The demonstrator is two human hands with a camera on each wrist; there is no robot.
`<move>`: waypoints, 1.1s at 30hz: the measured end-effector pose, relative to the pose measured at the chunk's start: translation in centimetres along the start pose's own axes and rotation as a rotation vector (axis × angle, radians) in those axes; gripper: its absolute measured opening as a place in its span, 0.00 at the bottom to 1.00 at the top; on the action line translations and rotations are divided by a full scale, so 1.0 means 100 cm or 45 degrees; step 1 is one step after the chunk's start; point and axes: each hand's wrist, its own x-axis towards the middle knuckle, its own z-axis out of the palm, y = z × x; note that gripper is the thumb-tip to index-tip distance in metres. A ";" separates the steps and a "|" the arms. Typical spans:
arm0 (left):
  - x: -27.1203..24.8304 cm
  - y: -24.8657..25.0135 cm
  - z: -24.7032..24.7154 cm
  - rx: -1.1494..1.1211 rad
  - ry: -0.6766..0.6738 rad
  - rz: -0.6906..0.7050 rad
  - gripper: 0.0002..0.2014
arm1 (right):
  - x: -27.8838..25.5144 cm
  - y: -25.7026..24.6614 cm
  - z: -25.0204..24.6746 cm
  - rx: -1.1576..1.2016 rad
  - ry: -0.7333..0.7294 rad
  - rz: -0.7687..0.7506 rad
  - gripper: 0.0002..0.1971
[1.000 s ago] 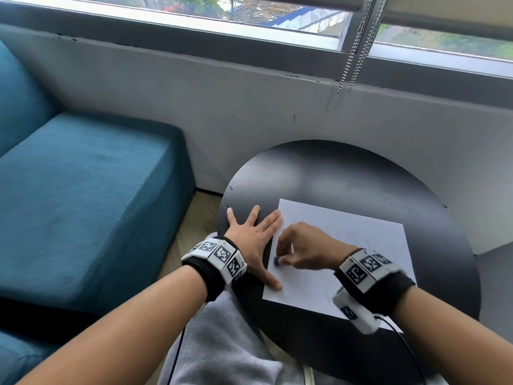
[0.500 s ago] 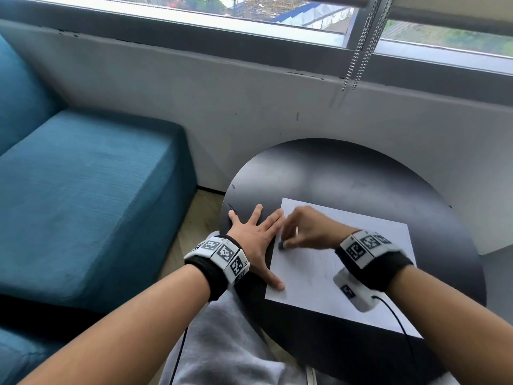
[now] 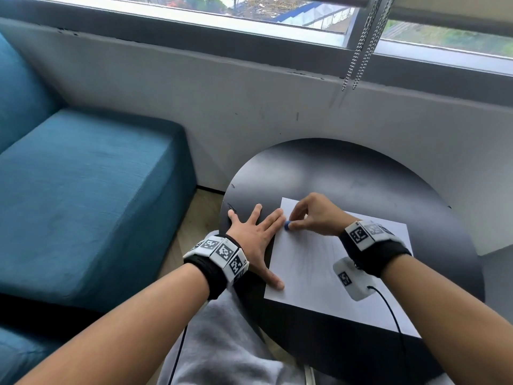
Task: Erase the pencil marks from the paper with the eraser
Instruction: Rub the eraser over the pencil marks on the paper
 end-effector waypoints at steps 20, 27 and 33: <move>0.000 0.001 -0.002 -0.001 -0.009 0.004 0.73 | 0.006 -0.003 -0.008 -0.052 -0.116 0.072 0.06; 0.001 0.001 -0.002 0.005 -0.027 -0.006 0.73 | -0.015 -0.017 0.003 -0.087 -0.482 0.027 0.03; 0.001 0.001 -0.002 0.010 -0.029 -0.012 0.73 | -0.010 -0.004 0.002 -0.010 -0.135 0.031 0.04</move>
